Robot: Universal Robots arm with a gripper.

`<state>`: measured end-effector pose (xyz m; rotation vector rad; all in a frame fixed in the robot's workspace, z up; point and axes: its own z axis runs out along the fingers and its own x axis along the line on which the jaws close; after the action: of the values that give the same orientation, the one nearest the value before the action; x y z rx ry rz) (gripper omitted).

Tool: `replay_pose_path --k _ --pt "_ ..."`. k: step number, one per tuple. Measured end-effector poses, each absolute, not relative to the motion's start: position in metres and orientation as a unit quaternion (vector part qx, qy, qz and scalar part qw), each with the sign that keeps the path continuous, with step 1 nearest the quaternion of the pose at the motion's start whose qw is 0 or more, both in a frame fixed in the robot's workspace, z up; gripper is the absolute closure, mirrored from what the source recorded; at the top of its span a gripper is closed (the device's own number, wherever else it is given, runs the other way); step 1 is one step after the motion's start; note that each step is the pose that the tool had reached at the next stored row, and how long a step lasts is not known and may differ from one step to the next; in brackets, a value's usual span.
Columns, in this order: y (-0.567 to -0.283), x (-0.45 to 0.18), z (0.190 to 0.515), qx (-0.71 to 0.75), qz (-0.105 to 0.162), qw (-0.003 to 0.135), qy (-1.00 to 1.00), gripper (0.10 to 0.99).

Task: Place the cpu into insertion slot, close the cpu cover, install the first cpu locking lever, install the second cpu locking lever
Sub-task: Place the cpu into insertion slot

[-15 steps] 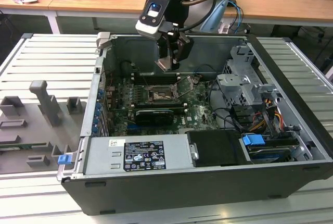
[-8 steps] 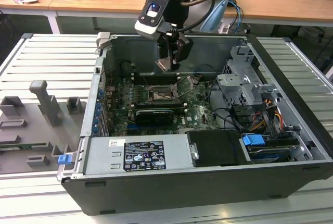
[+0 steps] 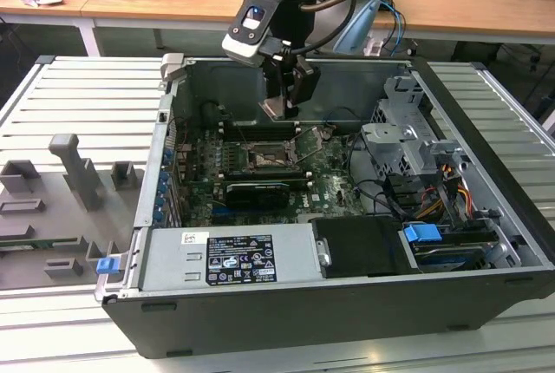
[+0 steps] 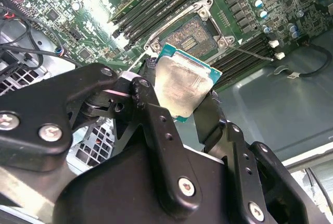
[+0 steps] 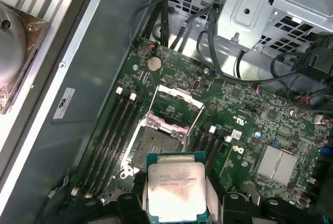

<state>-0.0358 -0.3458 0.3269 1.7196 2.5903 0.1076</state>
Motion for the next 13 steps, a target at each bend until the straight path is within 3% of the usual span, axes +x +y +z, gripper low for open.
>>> replay_pose_path --k 13 --pt "-0.3457 -0.0358 0.3248 0.578 0.034 0.016 0.815 0.549"
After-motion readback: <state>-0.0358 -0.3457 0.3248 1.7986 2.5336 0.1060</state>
